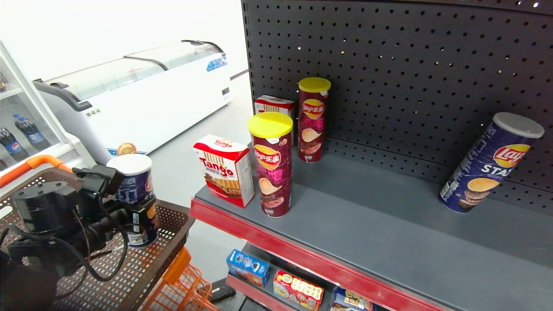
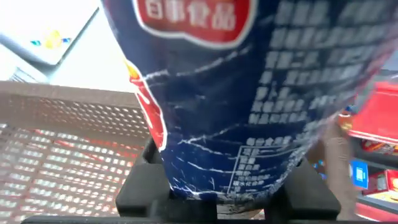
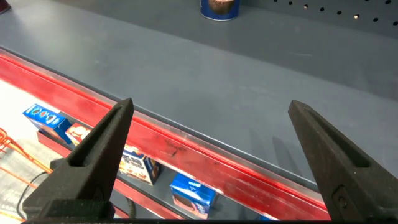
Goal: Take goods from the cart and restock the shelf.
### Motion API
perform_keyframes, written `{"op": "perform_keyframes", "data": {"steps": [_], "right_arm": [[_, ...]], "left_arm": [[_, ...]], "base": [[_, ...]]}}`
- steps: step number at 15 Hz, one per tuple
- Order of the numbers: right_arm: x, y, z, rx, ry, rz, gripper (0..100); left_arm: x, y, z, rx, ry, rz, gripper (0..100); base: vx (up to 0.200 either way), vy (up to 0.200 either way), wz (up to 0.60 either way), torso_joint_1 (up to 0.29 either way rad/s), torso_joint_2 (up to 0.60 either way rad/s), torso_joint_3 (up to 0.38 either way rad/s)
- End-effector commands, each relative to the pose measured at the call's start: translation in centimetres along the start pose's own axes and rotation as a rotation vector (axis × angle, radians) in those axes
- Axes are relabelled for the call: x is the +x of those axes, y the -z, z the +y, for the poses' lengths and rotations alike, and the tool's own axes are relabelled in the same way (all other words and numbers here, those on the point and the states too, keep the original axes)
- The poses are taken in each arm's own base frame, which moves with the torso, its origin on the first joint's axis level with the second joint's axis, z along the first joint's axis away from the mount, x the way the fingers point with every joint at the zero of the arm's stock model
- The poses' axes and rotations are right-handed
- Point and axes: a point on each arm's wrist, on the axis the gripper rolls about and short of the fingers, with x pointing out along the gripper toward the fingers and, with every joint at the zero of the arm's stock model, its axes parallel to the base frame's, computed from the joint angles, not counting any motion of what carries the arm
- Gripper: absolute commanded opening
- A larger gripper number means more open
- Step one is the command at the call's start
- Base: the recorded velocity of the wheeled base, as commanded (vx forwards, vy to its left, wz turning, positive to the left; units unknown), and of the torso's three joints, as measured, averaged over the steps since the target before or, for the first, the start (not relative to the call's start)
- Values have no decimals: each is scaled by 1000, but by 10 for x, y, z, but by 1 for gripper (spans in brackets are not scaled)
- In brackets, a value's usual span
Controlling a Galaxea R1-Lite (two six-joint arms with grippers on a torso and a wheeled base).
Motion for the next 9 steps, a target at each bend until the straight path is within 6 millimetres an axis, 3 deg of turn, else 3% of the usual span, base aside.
{"op": "perform_keyframes", "data": {"steps": [1, 7, 9], "right_arm": [[0, 0, 0, 0, -1, 1, 100], [0, 0, 0, 0, -1, 1, 100], [0, 0, 0, 0, -1, 1, 100]], "left_arm": [[-30, -27, -9, 22, 28, -69, 0], [-84, -63, -44, 45, 182, -174, 0], [-93, -69, -50, 51, 221, -210, 0]], "base": [[0, 0, 0, 0, 0, 0], [0, 0, 0, 0, 0, 0], [0, 0, 0, 0, 0, 0]]}}
